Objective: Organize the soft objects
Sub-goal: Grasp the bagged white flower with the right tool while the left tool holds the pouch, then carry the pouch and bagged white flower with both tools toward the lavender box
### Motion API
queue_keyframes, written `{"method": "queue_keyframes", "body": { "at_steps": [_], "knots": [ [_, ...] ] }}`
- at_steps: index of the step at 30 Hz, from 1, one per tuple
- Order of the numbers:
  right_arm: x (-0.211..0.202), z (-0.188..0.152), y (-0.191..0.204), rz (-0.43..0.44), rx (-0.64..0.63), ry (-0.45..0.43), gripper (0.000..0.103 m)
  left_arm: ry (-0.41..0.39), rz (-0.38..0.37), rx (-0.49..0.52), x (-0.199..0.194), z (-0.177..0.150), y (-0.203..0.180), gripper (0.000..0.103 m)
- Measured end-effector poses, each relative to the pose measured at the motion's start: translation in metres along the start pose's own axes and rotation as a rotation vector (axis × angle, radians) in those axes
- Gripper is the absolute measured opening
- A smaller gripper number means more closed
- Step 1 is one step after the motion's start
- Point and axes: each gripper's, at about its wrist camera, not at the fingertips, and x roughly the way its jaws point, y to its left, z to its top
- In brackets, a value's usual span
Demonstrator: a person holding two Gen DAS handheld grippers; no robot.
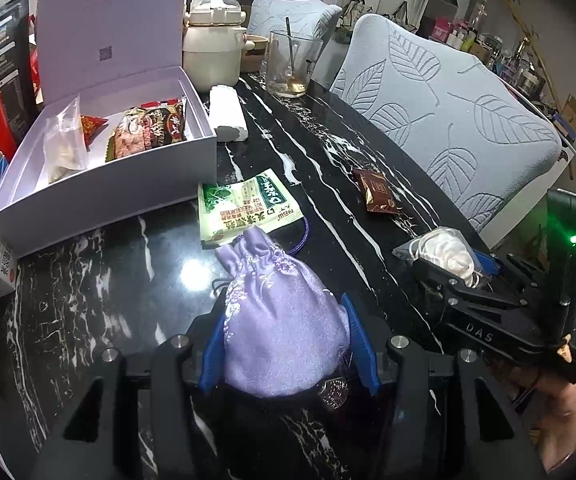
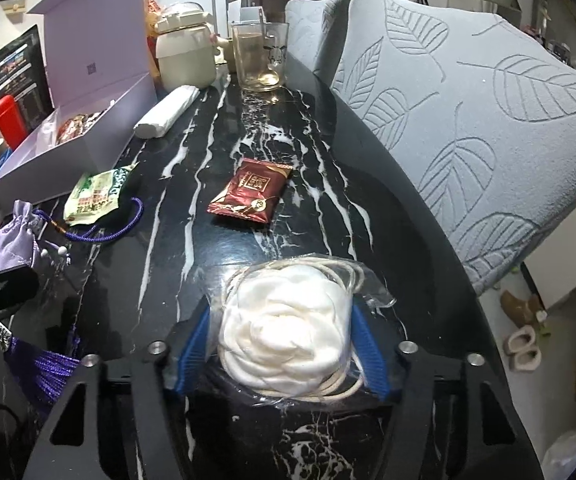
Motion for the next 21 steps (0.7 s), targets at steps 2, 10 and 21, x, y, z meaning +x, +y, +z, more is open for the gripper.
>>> {"method": "queue_keyframes", "body": {
  "at_steps": [2, 10, 21],
  "knots": [
    [-0.004, -0.001, -0.002, 0.017, 0.013, -0.010, 0.060, -0.005, 0.002, -0.001, -0.003, -0.001, 0.000, 0.053],
    [-0.024, -0.005, -0.002, 0.105, 0.072, -0.022, 0.058, -0.037, 0.008, -0.005, -0.018, -0.006, 0.001, 0.053],
    [-0.053, -0.013, 0.017, 0.210, 0.072, -0.054, 0.058, -0.077, 0.025, -0.020, -0.045, -0.021, 0.010, 0.053]
  ]
}}
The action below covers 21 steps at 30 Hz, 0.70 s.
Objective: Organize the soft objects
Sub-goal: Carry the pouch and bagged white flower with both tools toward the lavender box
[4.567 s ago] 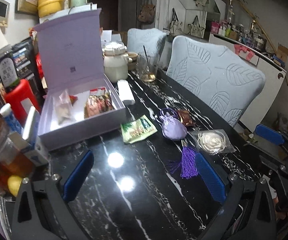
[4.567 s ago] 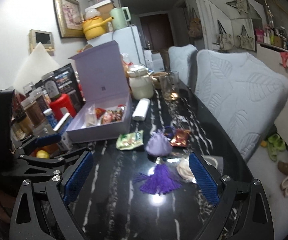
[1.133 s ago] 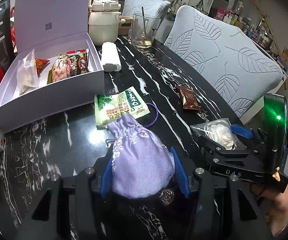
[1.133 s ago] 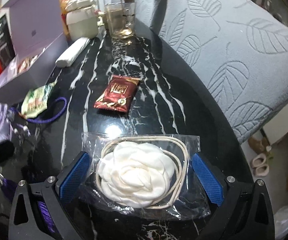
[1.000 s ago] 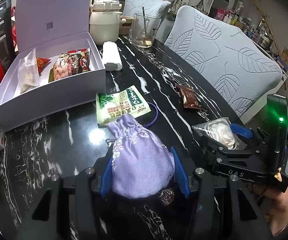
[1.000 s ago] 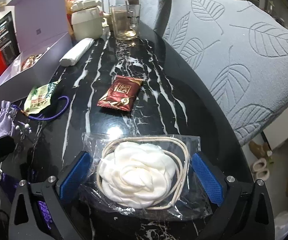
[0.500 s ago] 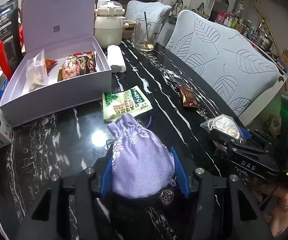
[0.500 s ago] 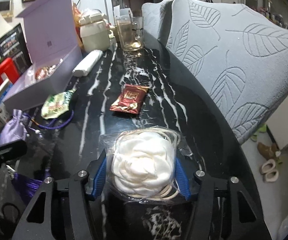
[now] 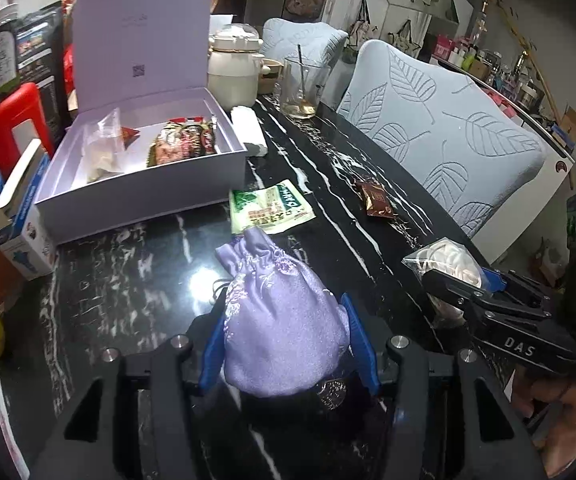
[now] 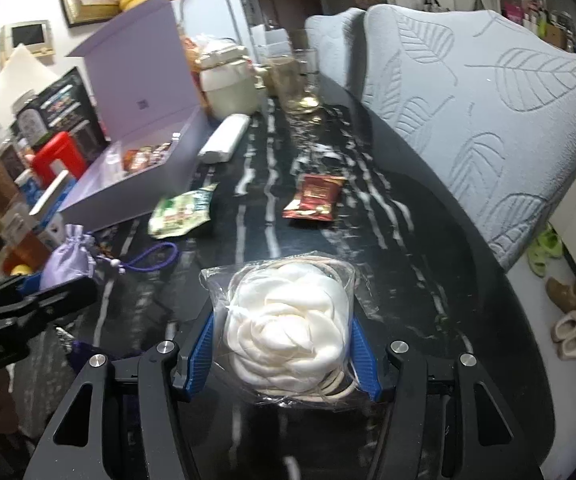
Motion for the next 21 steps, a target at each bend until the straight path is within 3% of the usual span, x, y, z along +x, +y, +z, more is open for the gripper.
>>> {"method": "queue_keyframes", "body": {
  "at_steps": [21],
  "knots": [
    [-0.019, -0.009, 0.094, 0.263, -0.169, -0.029, 0.058, -0.107, 0.065, -0.115, -0.065, -0.031, 0.048, 0.053]
  ]
}}
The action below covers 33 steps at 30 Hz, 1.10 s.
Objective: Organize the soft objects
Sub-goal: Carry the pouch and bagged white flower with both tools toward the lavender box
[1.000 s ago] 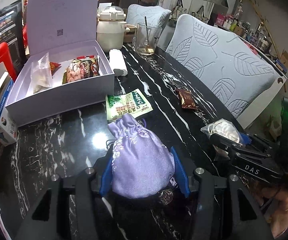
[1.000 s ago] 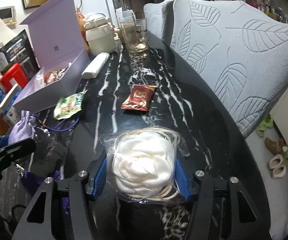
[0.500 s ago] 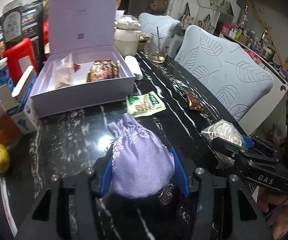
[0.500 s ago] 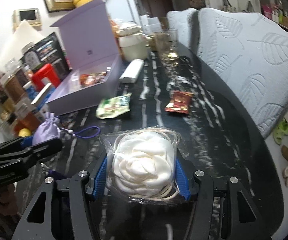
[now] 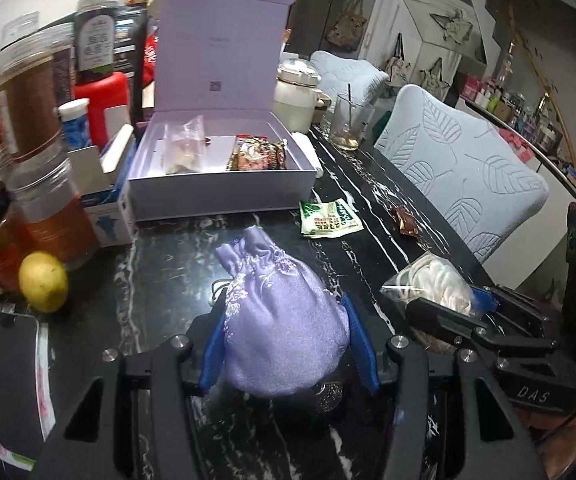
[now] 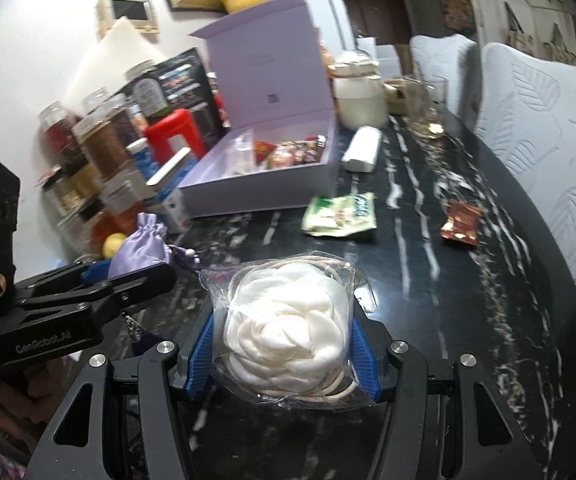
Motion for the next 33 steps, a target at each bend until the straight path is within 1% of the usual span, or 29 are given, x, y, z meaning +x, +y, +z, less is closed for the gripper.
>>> {"method": "queue_keyframes", "body": {
  "at_steps": [5, 10, 16, 22, 28, 33],
  "knots": [
    [0.000, 0.001, 0.018, 0.039, -0.030, -0.005, 0.058, -0.033, 0.030, -0.020, -0.016, -0.003, 0.012, 0.053],
    [-0.006, 0.006, 0.033, 0.073, -0.065, -0.024, 0.058, -0.081, 0.052, -0.037, -0.035, 0.001, 0.022, 0.053],
    [-0.022, 0.019, 0.048, 0.118, -0.100, -0.070, 0.058, -0.166, 0.064, -0.014, -0.062, 0.015, 0.020, 0.053],
    [-0.041, 0.039, 0.065, 0.164, -0.169, -0.134, 0.058, -0.256, 0.068, 0.019, -0.084, 0.034, 0.012, 0.053],
    [-0.048, 0.061, 0.075, 0.174, -0.216, -0.181, 0.058, -0.325, 0.078, 0.060, -0.094, 0.053, 0.006, 0.053],
    [-0.054, 0.082, 0.078, 0.148, -0.254, -0.235, 0.058, -0.356, 0.074, 0.075, -0.091, 0.071, 0.008, 0.053]
  ]
}}
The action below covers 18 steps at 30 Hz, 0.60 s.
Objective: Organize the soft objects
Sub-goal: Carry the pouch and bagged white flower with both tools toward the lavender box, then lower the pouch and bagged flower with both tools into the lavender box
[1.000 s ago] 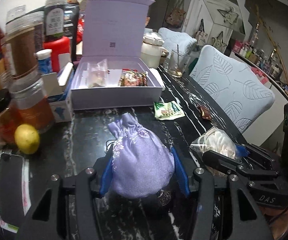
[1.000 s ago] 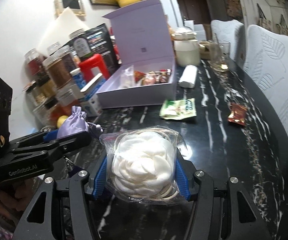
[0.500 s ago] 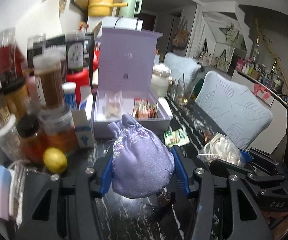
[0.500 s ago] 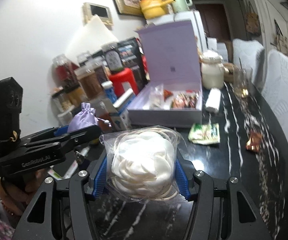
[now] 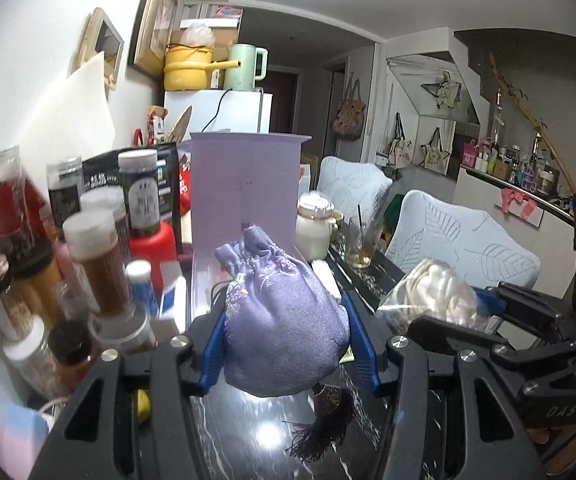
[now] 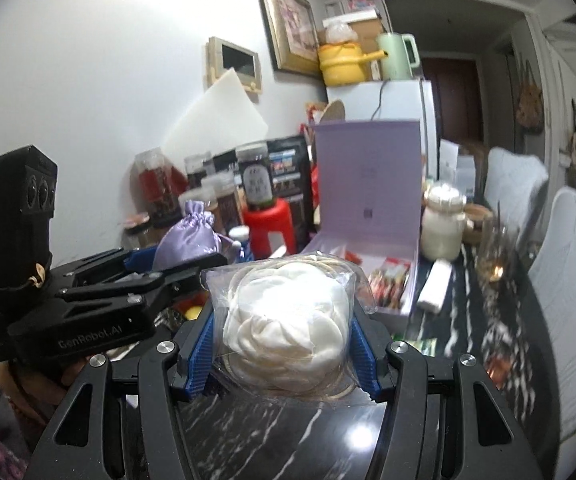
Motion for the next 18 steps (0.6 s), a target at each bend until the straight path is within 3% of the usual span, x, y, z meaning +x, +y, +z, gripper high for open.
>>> {"method": "queue_keyframes", "body": {
  "at_steps": [8, 18],
  "knots": [
    [0.013, 0.032, -0.011, -0.020, -0.049, -0.045, 0.058, -0.036, 0.014, 0.003, 0.033, 0.029, 0.011, 0.053],
    [0.058, 0.072, -0.048, -0.050, -0.055, -0.082, 0.058, -0.052, 0.029, -0.007, 0.092, 0.069, 0.027, 0.053]
  ]
}}
